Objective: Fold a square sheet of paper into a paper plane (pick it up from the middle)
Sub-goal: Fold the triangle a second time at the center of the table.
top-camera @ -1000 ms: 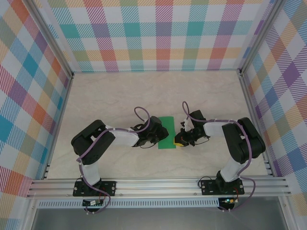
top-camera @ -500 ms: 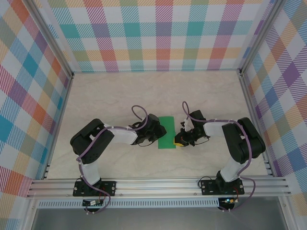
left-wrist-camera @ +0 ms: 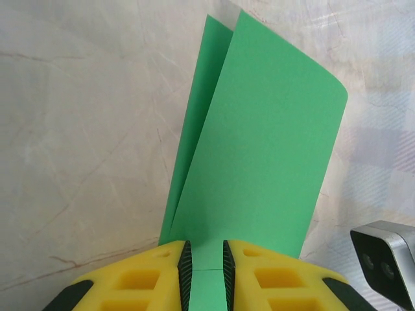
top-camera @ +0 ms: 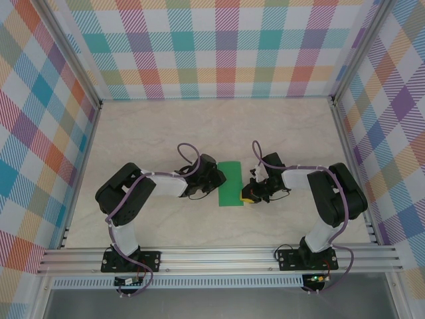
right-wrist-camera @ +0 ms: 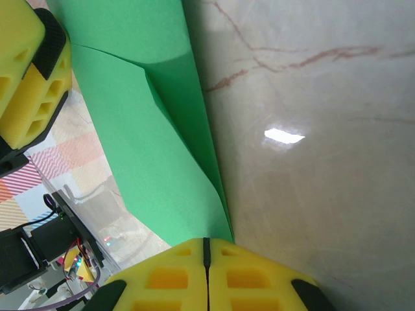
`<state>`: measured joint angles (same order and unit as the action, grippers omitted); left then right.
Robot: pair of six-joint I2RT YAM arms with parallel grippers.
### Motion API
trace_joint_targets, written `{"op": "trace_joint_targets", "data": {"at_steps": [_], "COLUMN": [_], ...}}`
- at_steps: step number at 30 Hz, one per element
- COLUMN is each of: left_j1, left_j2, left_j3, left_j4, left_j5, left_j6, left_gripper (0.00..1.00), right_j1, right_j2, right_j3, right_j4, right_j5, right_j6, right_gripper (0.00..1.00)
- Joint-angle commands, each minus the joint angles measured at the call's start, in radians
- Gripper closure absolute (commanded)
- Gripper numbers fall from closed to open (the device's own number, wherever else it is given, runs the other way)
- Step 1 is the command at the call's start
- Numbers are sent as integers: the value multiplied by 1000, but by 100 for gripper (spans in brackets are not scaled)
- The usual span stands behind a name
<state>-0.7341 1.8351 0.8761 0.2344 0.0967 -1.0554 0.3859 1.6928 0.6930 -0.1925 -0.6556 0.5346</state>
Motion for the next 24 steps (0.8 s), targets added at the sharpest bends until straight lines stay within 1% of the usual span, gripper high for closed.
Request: {"op": "trace_joint_targets", "data": {"at_steps": [1, 10, 16, 20, 24], "left_j1": [51, 53, 25, -6, -20], "left_j2": [0, -86, -118, -87, -11], "left_j3": [0, 22, 31, 51, 57], "left_j4": [-87, -118, -91, -75, -7], "left_j5": [-71, -48, 23, 59, 115], "left_j6": [45, 85, 116, 134, 123], "left_gripper": [77, 75, 75, 76, 76], "right_j1": [8, 8, 8, 10, 8], "right_j2": [56, 57, 56, 55, 47], "right_j3": [-39, -37, -37, -37, -33], "right_j4": [-31, -28, -27, -27, -32], "right_j5": [99, 94, 91, 95, 94], "right_j6": [-27, -30, -32, -30, -30], "right_gripper": [94, 94, 93, 93, 93]}}
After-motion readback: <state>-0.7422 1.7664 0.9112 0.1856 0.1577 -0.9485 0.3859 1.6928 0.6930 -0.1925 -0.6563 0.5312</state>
